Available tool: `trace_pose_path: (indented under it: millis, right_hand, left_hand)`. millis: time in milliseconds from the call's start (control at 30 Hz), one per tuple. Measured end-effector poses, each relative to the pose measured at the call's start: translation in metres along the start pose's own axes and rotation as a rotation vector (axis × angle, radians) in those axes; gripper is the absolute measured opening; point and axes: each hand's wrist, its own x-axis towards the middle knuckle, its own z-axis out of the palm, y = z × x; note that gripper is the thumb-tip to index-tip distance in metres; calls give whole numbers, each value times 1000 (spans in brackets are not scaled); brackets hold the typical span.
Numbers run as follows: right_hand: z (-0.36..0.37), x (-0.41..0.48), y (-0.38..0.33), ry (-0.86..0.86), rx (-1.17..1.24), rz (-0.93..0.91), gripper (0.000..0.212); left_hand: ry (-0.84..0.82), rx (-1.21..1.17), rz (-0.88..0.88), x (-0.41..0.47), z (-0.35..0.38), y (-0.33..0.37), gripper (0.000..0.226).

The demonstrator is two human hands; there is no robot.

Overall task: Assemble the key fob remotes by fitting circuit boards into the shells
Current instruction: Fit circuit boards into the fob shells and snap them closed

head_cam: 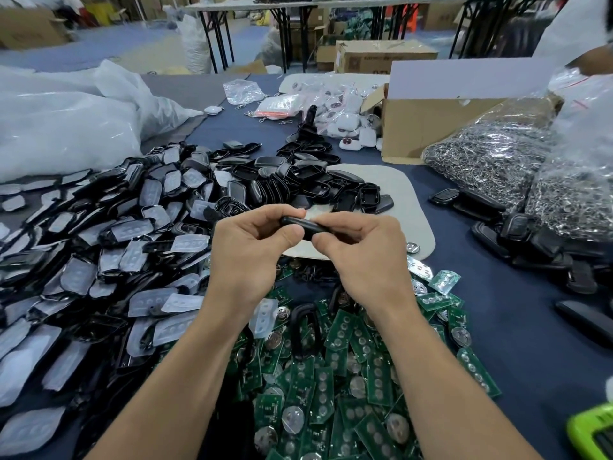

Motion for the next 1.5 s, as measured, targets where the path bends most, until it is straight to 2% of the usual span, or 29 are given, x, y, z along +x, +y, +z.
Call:
trace_pose_path:
  millis: [167,267,500,633,867,967,1133,1200,1300,1367,1500]
  right_hand:
    - [2,-2,1,-39,-57,-82,35]
    - [2,-1,1,-20,-33,-42,44]
    - [13,-4,-5,3,664,437,9]
    - [22,-11,-8,-43,769,571,7]
    - [29,-15,-8,-132,721,521,16]
    - [26,-12,-7,-147,671,507,20]
    - [17,-6,-4,-111,597,462,11]
    - [15,-5,-3,-99,666,480,14]
    - [12,-3,1,-102,800,489,21]
    - [11,-2,2,-129,812,449,25]
    - [4,1,6,-47,469,261,33]
  left_hand:
    - [-59,14,57,-4,1,1,43]
    - [-50,35,49,-5,3,0,33]
    - [-61,-149,-143,-7,17,0,11]
    - [62,-178,-123,-10,25,-2,30]
    - [171,-158,-119,-13,20,0,37]
    - [155,-166,-146,-11,18,-1,41]
    - [87,-159,-193,-9,18,-5,59]
    - [88,-147,-187,-9,17,-5,54]
    - [89,-103,-100,-9,19,-2,17]
    - [96,-45,-16,-9,19,-3,28]
    - [103,139,92,-11,15,-6,46]
